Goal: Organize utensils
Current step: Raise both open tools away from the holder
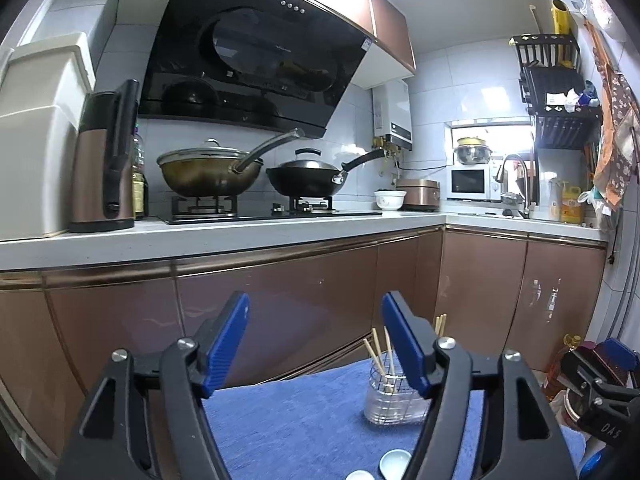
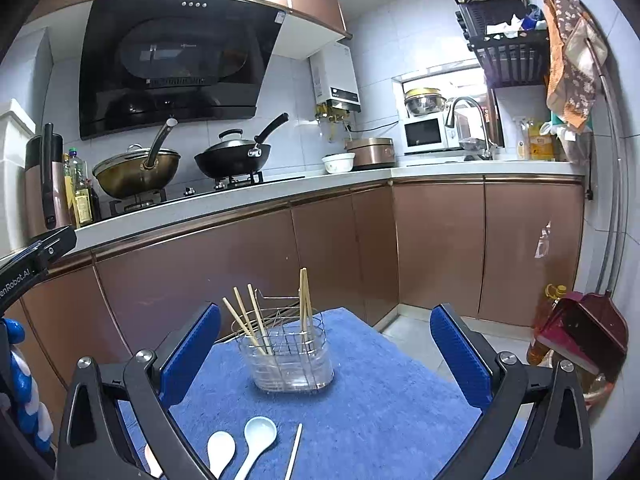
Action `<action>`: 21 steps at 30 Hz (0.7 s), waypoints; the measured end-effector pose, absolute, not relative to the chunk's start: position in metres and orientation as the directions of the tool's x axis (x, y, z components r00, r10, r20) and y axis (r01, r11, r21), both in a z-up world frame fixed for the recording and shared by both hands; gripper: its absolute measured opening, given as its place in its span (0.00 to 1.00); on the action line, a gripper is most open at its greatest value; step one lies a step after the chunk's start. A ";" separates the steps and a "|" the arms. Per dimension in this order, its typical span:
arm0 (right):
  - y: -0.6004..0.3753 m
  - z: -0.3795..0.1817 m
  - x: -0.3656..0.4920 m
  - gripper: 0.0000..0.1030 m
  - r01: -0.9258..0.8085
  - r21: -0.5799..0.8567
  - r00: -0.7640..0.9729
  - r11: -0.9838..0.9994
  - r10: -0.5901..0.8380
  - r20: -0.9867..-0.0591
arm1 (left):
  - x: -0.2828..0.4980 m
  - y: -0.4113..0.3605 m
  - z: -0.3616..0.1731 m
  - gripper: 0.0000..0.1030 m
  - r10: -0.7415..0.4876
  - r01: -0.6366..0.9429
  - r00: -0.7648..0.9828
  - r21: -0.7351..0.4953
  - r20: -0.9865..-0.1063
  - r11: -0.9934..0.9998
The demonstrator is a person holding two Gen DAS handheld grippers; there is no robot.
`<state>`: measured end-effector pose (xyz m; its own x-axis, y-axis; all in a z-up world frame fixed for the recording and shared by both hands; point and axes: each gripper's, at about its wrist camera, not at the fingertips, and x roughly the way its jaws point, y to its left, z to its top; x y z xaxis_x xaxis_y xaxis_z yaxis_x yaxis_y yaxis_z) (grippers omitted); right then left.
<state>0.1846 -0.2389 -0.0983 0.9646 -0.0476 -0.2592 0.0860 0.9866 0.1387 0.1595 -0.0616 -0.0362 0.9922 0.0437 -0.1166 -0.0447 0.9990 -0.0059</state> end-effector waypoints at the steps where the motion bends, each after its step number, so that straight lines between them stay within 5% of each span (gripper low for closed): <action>1: -0.239 -0.098 0.179 1.00 0.089 0.139 0.965 0.986 -0.051 -0.257 | 0.156 -0.060 -0.036 0.65 0.044 -0.045 0.992 -0.005 -0.117 0.999; 21: -0.221 -0.088 0.102 1.00 0.096 0.061 0.975 0.993 -0.082 -0.206 | 0.086 -0.029 -0.035 0.76 0.067 -0.071 0.990 -0.031 -0.122 0.997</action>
